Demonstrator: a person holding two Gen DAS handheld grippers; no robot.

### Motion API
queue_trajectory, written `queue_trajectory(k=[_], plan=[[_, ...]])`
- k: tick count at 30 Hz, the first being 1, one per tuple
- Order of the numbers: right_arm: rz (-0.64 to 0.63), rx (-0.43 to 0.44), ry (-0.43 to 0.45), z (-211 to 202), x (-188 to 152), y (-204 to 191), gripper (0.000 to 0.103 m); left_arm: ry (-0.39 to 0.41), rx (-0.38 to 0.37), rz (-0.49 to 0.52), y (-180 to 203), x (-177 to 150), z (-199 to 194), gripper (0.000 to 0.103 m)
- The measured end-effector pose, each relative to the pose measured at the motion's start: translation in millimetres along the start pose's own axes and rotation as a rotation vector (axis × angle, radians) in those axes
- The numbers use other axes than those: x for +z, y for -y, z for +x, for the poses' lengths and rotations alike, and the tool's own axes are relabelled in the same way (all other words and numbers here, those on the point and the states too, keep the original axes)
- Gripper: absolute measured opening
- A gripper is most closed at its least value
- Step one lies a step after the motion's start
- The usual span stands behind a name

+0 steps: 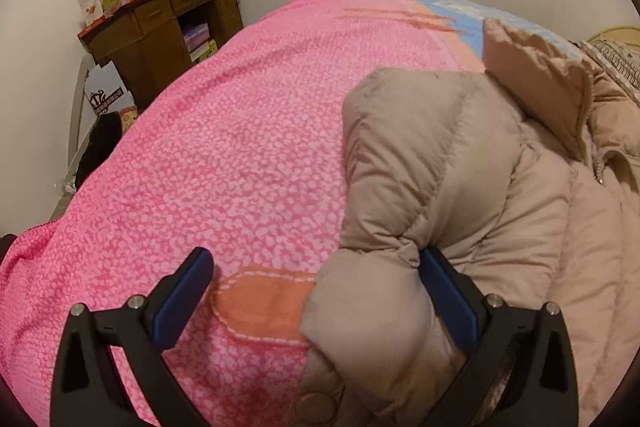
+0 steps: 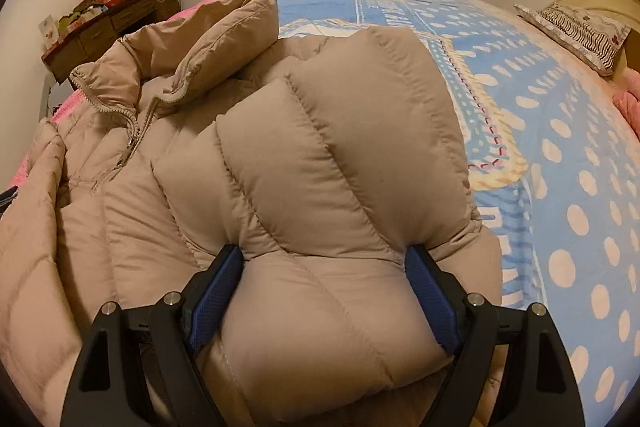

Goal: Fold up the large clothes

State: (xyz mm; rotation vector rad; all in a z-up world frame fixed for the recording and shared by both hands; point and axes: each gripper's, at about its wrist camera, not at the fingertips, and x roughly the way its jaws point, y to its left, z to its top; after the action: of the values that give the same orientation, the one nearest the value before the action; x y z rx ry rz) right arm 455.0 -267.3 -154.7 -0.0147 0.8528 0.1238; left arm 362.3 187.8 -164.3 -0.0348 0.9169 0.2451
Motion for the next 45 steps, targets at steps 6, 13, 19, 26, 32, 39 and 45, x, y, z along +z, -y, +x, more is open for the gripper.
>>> queue_trajectory(k=[6, 13, 19, 26, 32, 39, 45], plan=[[-0.001, 0.014, -0.005, 1.0, -0.6, 3.4, 0.084, 0.053, -0.015, -0.047, -12.5, 1.6, -28.8, 0.103], [-0.006, 0.033, 0.027, -23.9, 11.4, 4.8, 0.084, 0.192, -0.199, -0.055, 4.7, -4.7, -101.4, 0.103], [-0.043, 0.084, 0.136, -71.7, 58.6, -8.1, 0.084, 0.179, -0.237, 0.059, 44.0, -4.1, -84.6, 0.103], [-0.168, 0.121, 0.135, -54.1, 131.9, -64.4, 0.084, 0.052, -0.254, 0.034, 49.6, -22.1, -40.0, 0.103], [-0.089, 0.159, 0.106, -0.1, 206.4, -95.4, 0.080, 0.056, -0.288, 0.027, 44.3, -22.9, -45.0, 0.103], [-0.021, 0.131, 0.069, 50.5, 253.7, -105.9, 0.080, 0.072, -0.334, -0.023, 7.6, -4.2, -66.3, 0.103], [-0.074, 0.138, -0.003, 75.6, 243.7, -118.5, 0.078, 0.064, -0.320, -0.072, -5.3, 5.9, -54.7, 0.103]])
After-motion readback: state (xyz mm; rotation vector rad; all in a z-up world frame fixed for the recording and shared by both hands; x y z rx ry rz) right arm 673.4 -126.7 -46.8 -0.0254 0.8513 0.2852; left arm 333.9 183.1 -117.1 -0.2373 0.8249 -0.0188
